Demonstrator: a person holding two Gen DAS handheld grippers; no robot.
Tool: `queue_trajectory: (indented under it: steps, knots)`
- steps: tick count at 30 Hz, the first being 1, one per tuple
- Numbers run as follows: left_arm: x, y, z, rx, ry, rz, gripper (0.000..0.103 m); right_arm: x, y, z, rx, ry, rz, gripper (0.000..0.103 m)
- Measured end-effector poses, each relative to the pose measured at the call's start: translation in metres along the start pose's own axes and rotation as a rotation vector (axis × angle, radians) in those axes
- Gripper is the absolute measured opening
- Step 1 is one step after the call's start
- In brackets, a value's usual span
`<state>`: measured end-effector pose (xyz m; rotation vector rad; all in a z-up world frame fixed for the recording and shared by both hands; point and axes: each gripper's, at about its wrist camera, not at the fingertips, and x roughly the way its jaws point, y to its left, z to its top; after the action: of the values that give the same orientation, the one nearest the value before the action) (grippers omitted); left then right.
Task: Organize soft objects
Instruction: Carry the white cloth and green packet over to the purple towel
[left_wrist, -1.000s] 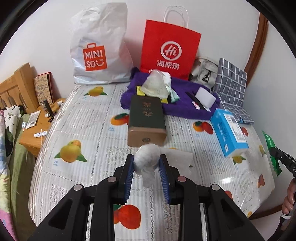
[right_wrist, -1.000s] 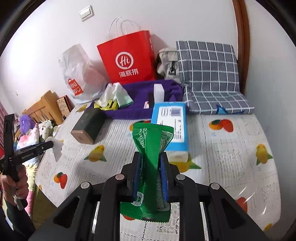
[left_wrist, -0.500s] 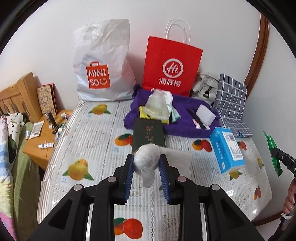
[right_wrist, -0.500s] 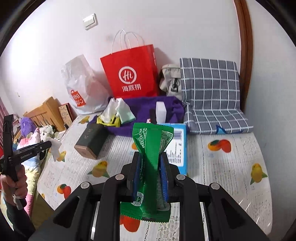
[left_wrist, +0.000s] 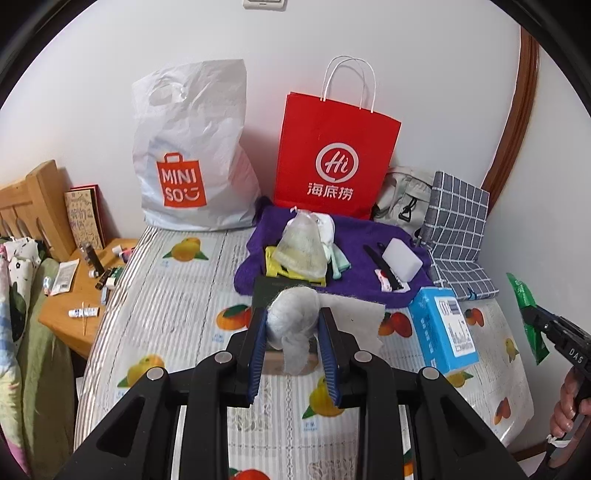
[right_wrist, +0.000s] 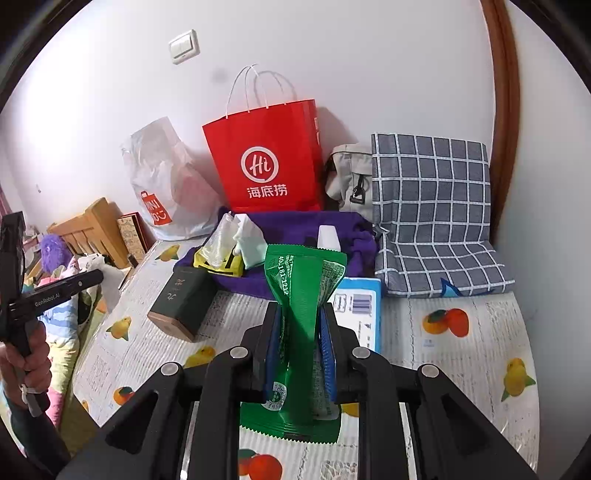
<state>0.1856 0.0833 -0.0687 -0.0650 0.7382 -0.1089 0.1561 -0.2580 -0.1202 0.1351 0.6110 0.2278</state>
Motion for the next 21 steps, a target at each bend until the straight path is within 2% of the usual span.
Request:
queue_trajectory:
  steps: [21]
  knots:
    - [0.047, -0.01, 0.049, 0.017, -0.004, 0.001, 0.026, 0.057, 0.008, 0.049, -0.019, -0.008, 0.036, 0.021]
